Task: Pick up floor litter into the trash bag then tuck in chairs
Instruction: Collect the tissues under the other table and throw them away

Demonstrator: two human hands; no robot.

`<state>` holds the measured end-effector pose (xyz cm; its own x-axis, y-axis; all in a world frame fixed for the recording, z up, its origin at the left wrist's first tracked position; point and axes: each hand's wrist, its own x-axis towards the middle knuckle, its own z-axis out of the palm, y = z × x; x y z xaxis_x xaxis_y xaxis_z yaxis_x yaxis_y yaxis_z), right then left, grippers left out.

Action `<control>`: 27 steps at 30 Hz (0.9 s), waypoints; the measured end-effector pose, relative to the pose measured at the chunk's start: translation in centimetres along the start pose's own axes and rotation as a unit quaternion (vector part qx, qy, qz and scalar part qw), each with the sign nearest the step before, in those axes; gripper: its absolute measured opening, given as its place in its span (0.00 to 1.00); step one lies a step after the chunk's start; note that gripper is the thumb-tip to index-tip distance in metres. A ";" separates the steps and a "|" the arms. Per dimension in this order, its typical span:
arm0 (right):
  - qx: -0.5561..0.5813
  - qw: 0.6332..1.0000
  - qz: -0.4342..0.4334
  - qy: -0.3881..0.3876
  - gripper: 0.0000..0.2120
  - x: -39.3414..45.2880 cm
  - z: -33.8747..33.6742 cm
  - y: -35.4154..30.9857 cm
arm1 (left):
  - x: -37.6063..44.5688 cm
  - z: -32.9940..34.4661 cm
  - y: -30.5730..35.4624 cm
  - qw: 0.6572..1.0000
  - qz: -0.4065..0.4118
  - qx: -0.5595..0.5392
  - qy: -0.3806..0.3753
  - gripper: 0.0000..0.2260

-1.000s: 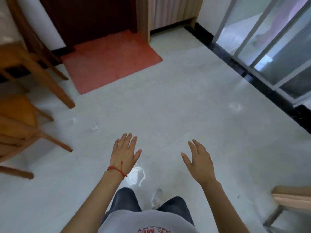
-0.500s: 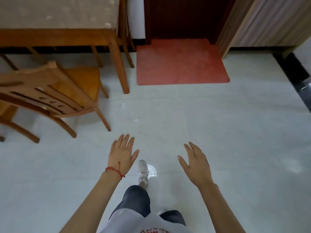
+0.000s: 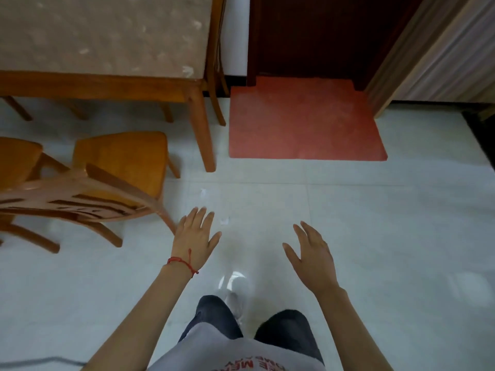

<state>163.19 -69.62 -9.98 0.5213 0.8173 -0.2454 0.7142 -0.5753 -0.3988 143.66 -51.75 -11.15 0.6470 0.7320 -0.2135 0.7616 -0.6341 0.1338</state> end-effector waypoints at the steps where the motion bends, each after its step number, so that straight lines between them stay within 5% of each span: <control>1: -0.004 1.000 -0.009 0.000 0.27 1.5 -0.3 -0.4 | 1.1 -0.4 -0.3 1.000 -0.007 -0.002 0.005 0.24; 7: -0.027 0.997 -0.062 -0.026 0.27 10.7 -1.7 -1.8 | 6.8 -1.8 -1.2 0.998 -0.052 -0.030 0.018 0.23; 14: -0.058 0.983 -0.156 -0.082 0.28 22.6 -3.3 -2.4 | 12.8 -2.4 -1.5 0.986 -0.154 -0.062 0.017 0.35; 27: -0.085 0.951 -0.250 -0.162 0.28 36.7 -3.6 -2.2 | 18.9 -0.7 0.8 0.939 -0.318 -0.129 0.008 0.33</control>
<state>182.39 -38.47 -14.97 -0.0548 0.9412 -0.3334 0.9141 -0.0870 -0.3960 156.47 -38.27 -14.41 0.0577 0.9472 -0.3153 0.9765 0.0121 0.2150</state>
